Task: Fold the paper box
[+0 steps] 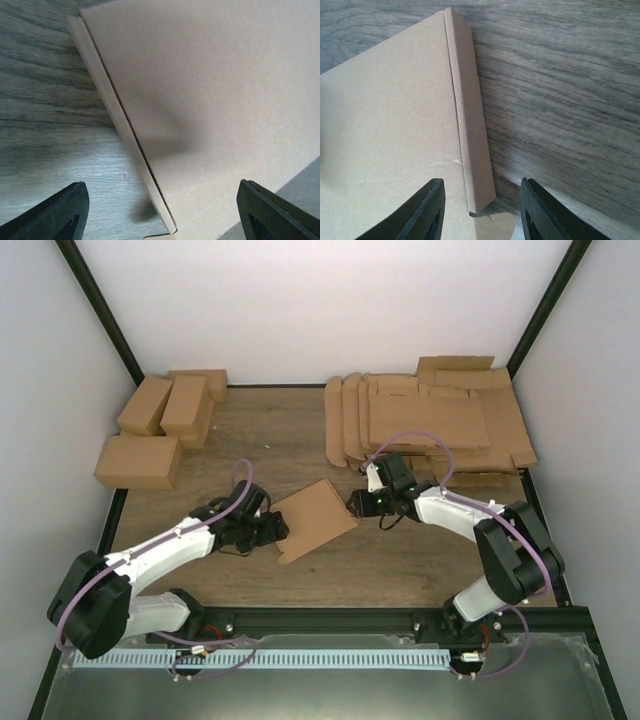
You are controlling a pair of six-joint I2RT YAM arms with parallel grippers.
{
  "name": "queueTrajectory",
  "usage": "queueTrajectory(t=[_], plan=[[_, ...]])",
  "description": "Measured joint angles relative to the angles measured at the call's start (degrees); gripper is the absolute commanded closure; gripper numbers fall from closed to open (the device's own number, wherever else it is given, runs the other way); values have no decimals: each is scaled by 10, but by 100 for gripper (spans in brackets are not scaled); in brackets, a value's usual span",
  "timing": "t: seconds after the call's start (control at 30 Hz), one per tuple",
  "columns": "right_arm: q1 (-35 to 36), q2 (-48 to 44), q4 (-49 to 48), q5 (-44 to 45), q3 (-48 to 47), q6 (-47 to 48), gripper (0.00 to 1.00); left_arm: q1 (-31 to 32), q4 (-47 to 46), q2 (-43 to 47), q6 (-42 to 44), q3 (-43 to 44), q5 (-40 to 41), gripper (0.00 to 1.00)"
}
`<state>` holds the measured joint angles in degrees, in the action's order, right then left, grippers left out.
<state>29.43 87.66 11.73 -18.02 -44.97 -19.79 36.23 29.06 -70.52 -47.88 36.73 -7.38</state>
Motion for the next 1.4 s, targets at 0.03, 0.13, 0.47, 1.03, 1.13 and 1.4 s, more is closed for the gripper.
queueTrajectory(t=[0.03,0.13,0.47,1.03,1.13,1.4], plan=[[0,-3,0,-2,3,2,55,0,-7,1,1,-4,-10,18],[-1,-1,-5,-19,8,9,53,0,-45,6,0,-32,-50,18],[-8,44,-45,-125,19,14,51,0,-123,17,-11,-72,-139,33],[-26,-159,18,-147,58,2,54,-5,52,31,21,67,-174,30],[-28,-213,50,-139,58,-7,54,-8,78,31,24,102,-186,28],[-29,-250,144,-118,43,-46,51,-28,89,14,20,137,-245,24]])
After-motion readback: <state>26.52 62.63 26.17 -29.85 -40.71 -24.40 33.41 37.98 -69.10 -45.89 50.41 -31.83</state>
